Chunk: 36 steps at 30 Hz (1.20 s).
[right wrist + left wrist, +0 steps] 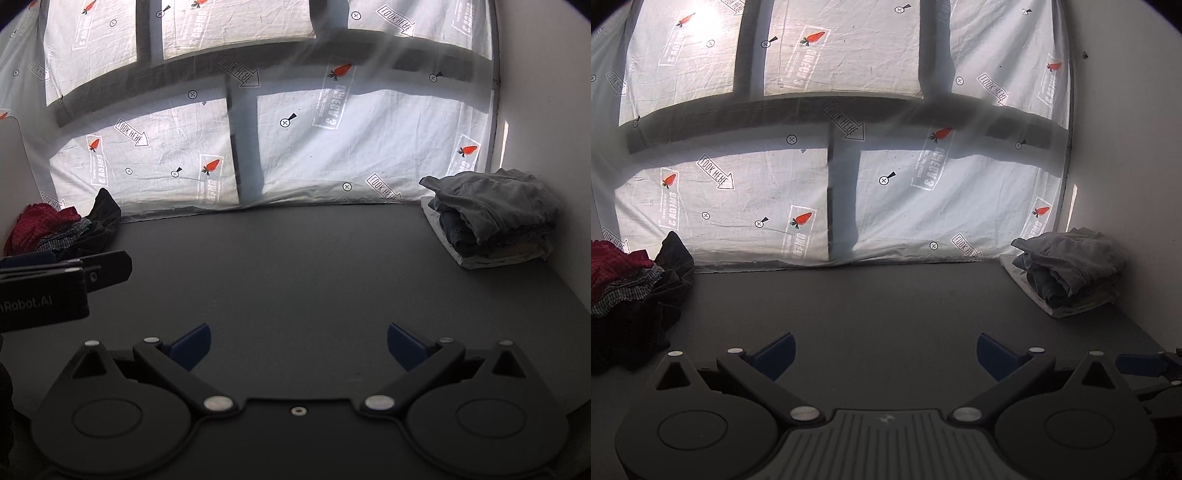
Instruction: Fold clothes
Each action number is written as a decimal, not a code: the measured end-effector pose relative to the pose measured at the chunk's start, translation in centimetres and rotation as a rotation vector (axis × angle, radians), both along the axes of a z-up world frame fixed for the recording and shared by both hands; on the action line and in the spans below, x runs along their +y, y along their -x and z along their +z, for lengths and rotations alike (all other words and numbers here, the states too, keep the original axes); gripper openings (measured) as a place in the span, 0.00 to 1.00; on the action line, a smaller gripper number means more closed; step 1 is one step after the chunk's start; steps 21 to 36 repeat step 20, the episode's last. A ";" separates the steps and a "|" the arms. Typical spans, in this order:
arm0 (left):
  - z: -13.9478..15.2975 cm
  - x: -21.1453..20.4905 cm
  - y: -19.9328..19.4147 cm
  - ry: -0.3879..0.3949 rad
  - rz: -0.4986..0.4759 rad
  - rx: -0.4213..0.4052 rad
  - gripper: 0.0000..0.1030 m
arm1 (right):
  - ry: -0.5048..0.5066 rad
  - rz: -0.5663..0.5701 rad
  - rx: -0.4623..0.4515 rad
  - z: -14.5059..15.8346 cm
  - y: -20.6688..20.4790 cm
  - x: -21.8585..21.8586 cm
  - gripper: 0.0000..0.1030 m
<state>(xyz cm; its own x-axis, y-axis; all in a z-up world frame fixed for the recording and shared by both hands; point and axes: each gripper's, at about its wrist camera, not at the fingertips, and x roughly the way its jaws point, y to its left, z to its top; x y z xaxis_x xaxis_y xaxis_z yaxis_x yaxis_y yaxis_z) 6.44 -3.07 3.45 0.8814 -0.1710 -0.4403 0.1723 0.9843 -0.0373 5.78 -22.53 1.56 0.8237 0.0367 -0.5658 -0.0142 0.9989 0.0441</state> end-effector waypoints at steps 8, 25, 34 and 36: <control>-0.1 3.3 4.0 0.019 0.025 0.014 1.00 | -0.001 0.033 -0.009 0.6 4.3 3.2 1.00; 0.3 4.8 6.5 0.028 0.052 -0.032 1.00 | -0.014 0.046 -0.033 0.9 6.4 4.3 1.00; 0.3 4.8 6.5 0.028 0.052 -0.032 1.00 | -0.014 0.046 -0.033 0.9 6.4 4.3 1.00; 0.3 4.8 6.5 0.028 0.052 -0.032 1.00 | -0.014 0.046 -0.033 0.9 6.4 4.3 1.00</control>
